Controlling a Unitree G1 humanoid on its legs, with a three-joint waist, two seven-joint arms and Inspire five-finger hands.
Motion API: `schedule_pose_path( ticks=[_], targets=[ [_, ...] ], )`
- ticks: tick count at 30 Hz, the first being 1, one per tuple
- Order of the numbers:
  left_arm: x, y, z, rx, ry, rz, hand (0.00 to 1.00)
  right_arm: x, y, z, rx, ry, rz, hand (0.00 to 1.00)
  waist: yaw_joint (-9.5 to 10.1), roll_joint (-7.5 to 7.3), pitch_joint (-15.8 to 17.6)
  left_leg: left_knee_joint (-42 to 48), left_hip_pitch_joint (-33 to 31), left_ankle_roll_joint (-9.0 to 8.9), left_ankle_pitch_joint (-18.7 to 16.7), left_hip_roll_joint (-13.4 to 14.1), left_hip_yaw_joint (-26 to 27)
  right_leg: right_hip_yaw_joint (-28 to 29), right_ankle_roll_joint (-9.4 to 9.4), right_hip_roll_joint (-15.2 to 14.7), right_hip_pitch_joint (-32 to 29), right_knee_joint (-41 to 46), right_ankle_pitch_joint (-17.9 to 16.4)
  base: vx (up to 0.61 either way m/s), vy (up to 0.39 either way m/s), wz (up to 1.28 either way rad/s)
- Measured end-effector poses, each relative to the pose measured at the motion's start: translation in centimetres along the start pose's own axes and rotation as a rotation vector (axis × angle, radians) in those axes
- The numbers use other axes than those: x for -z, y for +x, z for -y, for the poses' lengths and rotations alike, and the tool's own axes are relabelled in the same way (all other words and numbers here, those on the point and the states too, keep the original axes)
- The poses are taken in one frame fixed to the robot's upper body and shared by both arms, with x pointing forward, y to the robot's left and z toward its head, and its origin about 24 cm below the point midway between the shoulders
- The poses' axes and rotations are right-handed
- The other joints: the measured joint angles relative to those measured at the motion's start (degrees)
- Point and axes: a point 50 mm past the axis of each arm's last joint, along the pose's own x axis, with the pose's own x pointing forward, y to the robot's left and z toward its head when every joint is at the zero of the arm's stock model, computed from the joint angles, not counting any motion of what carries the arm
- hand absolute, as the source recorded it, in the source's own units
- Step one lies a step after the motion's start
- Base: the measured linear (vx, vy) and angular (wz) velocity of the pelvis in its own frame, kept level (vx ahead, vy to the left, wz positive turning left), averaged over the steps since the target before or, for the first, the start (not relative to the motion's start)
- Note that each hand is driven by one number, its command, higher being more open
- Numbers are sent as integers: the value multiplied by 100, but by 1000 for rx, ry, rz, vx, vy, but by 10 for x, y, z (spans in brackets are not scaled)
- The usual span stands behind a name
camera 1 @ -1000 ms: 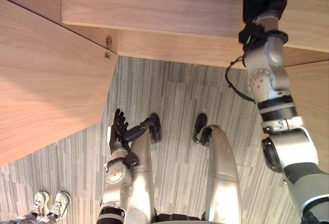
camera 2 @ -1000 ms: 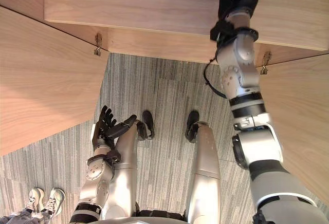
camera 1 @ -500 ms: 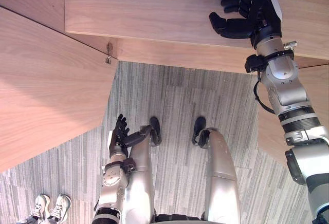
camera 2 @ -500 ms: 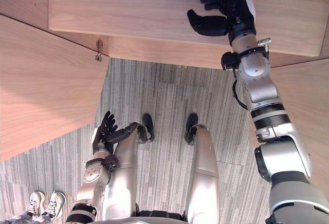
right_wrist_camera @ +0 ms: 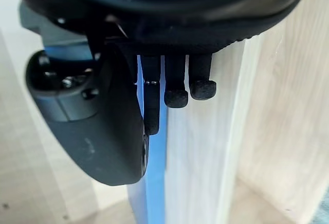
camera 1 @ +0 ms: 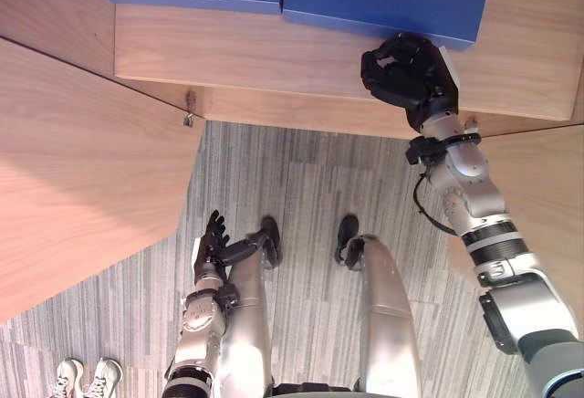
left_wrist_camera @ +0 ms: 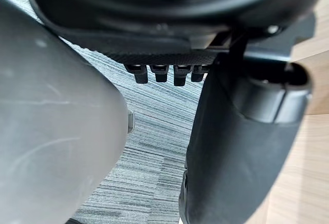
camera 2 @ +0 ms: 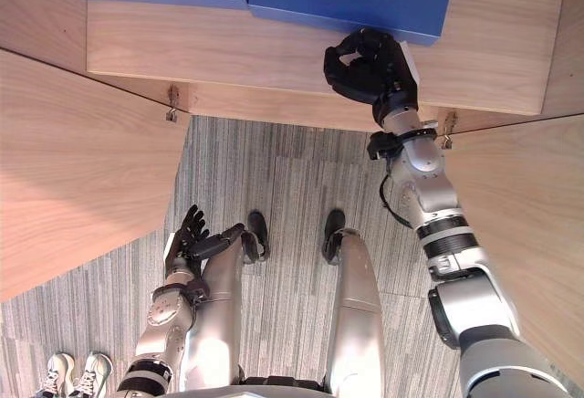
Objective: Walk over to the cabinet, pick up the folder, carry it to the office cabinet, place the folder inside the office cabinet, then close the office cabinet door
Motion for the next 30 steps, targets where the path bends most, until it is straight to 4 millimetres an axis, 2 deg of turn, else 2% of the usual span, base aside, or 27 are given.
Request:
schedule_pose_path(
  ticks=[5, 8, 14, 20, 23, 25, 26, 27, 29, 30],
  targets=[
    [-3, 3, 2, -33, -20, 10, 100, -6, 13, -18, 59, -47, 30, 0, -15, 1, 1, 15, -80, 0, 0, 29, -1, -1, -3, 28, -75, -2, 15, -43, -36, -3],
    [-8, 6, 4, -43, -30, 28, 100, -21, 30, -26, 95, -95, 69, 0, -30, 4, 2, 51, -253, -11, 30, 33, -10, 0, -2, 31, -235, 5, 68, -69, -20, -2],
    [-14, 9, 8, -73, -72, 51, 100, -33, 47, -27, 151, -104, 79, 0, -21, 11, 6, 138, -429, -5, 94, 13, -58, -24, -1, 4, -363, 47, 130, -87, -15, 3],
    [-16, 9, 11, -71, -93, 60, 100, -38, 50, -22, 186, -72, 77, 0, -3, 14, 8, 102, -484, 4, 197, -29, -86, -59, -20, -43, -406, 48, 192, -85, -33, 6],
    [-15, 8, 15, -69, -104, 55, 100, -29, 27, -17, 216, -23, 88, 0, 58, 11, 16, 66, -363, 9, 200, -27, -99, -92, -20, -41, -267, -2, 197, -25, -23, 3],
    [-7, 6, 18, -71, -113, 16, 100, 0, -16, -13, 235, 10, 38, 0, 57, 9, 18, -106, 104, 6, 193, -23, -58, -153, -16, -42, 242, -242, 199, 41, 2, 5],
    [-4, 5, 19, -72, -117, 2, 100, 10, -30, -13, 243, 22, 14, 0, 39, 9, 18, -189, 290, 5, 191, -23, -48, -180, -12, -41, 450, -336, 201, 62, 20, 9],
    [3, 1, 19, -78, -121, -22, 100, 28, -58, -16, 257, 48, -42, 0, -26, 7, 17, -374, 708, 3, 182, -20, -25, -235, 8, -35, 904, -552, 210, 67, 28, 7],
    [16, -8, 16, -80, -119, -65, 100, 51, -108, -25, 268, 62, -123, 0, -110, -33, -8, -815, 1571, 2, 181, -21, 110, -222, 109, 18, 1741, -1049, 275, 79, 47, -8],
    [19, -11, 15, -85, -115, -75, 100, 56, -117, -27, 270, 58, -141, 0, -142, -42, -20, -930, 1762, 1, 182, -18, 147, -218, 122, 34, 1928, -1184, 303, 64, 43, -26]
  ],
)
